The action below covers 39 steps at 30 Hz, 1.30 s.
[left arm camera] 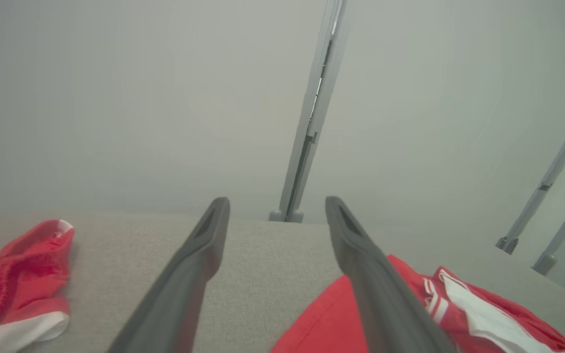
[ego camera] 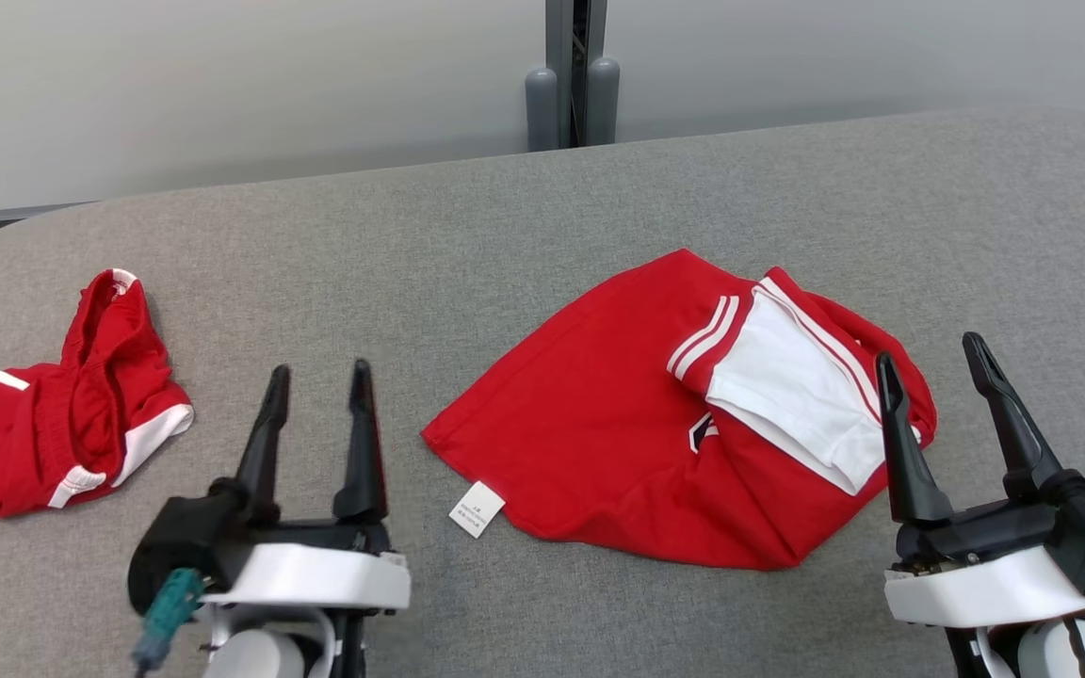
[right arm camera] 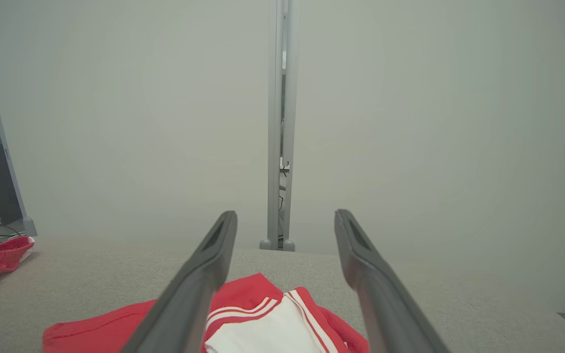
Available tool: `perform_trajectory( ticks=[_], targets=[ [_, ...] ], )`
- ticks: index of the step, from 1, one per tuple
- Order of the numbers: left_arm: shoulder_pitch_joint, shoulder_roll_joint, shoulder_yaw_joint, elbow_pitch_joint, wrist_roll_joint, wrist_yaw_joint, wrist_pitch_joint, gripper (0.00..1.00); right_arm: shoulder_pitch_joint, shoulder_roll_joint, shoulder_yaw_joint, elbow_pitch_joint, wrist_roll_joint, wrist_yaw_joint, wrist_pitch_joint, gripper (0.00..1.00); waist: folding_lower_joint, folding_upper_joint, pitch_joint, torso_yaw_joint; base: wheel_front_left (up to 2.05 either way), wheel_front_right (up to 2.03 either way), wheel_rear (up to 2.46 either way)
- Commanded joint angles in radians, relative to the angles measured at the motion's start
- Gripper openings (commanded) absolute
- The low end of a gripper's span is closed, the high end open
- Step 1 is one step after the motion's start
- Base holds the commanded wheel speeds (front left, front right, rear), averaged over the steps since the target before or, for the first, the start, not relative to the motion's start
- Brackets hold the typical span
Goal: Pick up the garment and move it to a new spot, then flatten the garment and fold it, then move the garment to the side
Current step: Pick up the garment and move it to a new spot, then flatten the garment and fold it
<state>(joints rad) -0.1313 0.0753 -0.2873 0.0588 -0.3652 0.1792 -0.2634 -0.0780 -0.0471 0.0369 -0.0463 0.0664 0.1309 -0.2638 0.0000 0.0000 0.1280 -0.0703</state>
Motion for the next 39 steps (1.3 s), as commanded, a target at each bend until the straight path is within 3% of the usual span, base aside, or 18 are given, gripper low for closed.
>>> perform_trajectory(
  ticks=[1,4,12,18,26,39],
  targets=[
    [0.029,-0.011,0.037,-0.019,-0.019,-0.019,-0.001,1.0,0.007,-0.006,-0.006,0.006,0.01,0.0,-0.002,1.0,0.0,0.0,-0.004,0.0,0.0,0.0,0.0],
    [0.067,-0.022,0.09,-0.045,-0.011,-0.036,-0.001,1.0,0.02,-0.006,-0.008,0.016,0.012,0.0,-0.002,1.0,0.0,0.0,-0.008,0.0,0.0,0.0,0.0],
    [0.073,-0.023,0.055,-0.033,-0.029,-0.045,-0.001,1.0,0.015,-0.006,-0.003,0.04,0.004,0.0,-0.002,1.0,0.0,0.0,0.001,0.003,0.0,0.0,0.0],
    [0.046,-0.023,0.013,-0.017,-0.043,-0.053,-0.001,1.0,-0.052,-0.053,0.065,0.17,-0.06,0.0,0.031,1.0,0.0,0.0,0.038,0.024,0.0,0.0,0.0],
    [0.009,-0.023,-0.03,0.002,-0.061,-0.056,-0.001,1.0,-0.179,-0.133,0.167,0.37,-0.06,0.0,0.109,1.0,0.0,0.0,0.075,0.078,0.0,0.0,0.0],
    [-0.001,-0.023,-0.057,0.008,-0.084,-0.047,-0.001,1.0,-0.279,-0.18,0.247,0.513,-0.015,0.0,0.139,1.0,0.0,0.0,0.087,0.133,0.0,0.0,0.0]
  ],
)
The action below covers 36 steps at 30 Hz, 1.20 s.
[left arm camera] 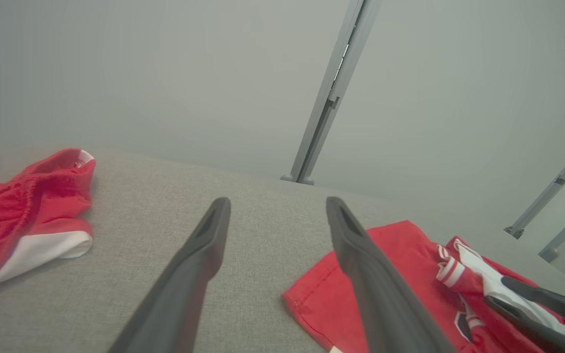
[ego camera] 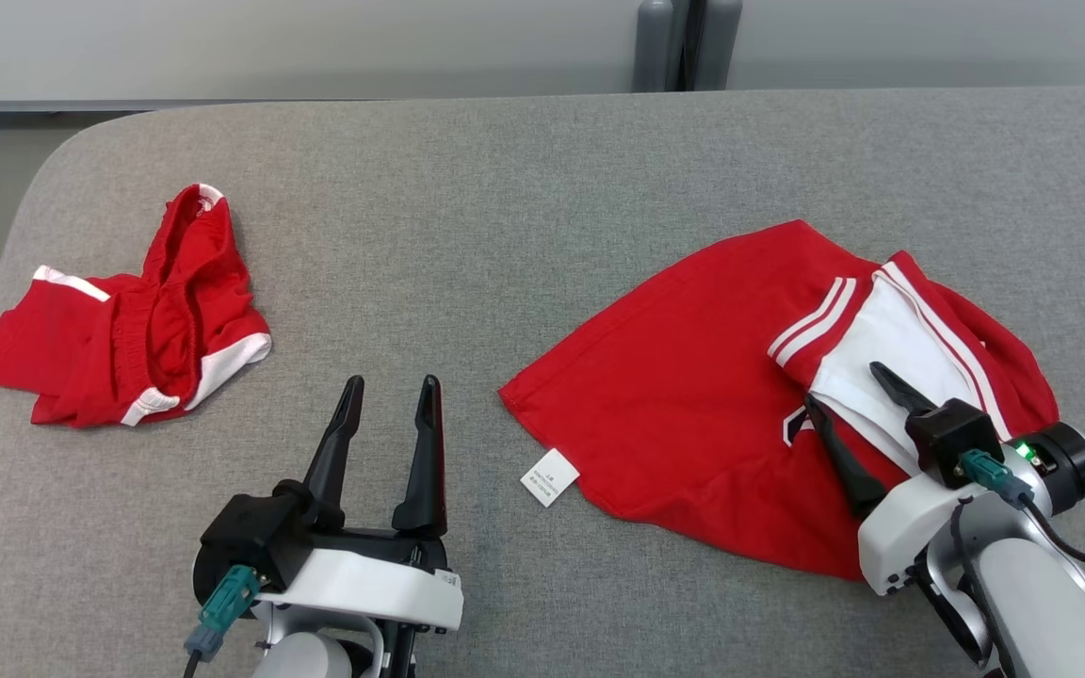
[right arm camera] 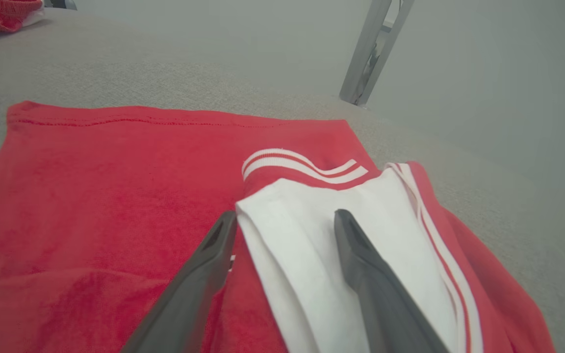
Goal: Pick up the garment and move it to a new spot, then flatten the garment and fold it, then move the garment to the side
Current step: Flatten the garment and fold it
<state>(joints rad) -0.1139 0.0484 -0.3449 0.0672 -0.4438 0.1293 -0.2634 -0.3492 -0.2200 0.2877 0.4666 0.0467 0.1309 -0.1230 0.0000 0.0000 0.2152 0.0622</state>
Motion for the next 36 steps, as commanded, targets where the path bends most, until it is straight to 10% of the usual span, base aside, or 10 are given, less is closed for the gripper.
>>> perform_trajectory(
  ticks=[1,2,4,5,36],
  targets=[
    [-0.018,0.004,0.0,-0.001,-0.007,0.002,-0.001,1.0,-0.011,-0.004,-0.008,0.006,0.009,0.0,-0.002,1.0,0.0,0.0,0.0,0.002,0.0,0.0,0.0],
    [-0.018,0.004,0.0,-0.002,-0.007,0.002,-0.001,1.0,-0.013,-0.001,-0.01,0.011,0.009,0.0,-0.002,0.97,0.0,0.0,0.001,0.003,0.0,0.0,0.0],
    [-0.017,0.004,-0.001,-0.002,-0.007,0.004,-0.001,1.0,-0.014,0.003,-0.011,0.021,0.013,0.0,-0.002,0.14,0.0,0.0,0.001,0.004,0.0,0.0,0.0],
    [-0.018,0.004,-0.002,-0.003,-0.007,0.004,-0.001,1.0,-0.016,0.003,-0.012,0.024,0.014,0.0,-0.004,0.0,0.0,0.0,0.002,0.005,0.0,0.0,0.0],
    [-0.002,0.004,0.002,0.006,-0.023,-0.001,-0.001,1.0,-0.093,-0.002,-0.089,-0.355,0.193,0.0,0.042,0.0,0.0,0.0,-0.05,-0.045,0.0,0.0,0.0]
  ],
)
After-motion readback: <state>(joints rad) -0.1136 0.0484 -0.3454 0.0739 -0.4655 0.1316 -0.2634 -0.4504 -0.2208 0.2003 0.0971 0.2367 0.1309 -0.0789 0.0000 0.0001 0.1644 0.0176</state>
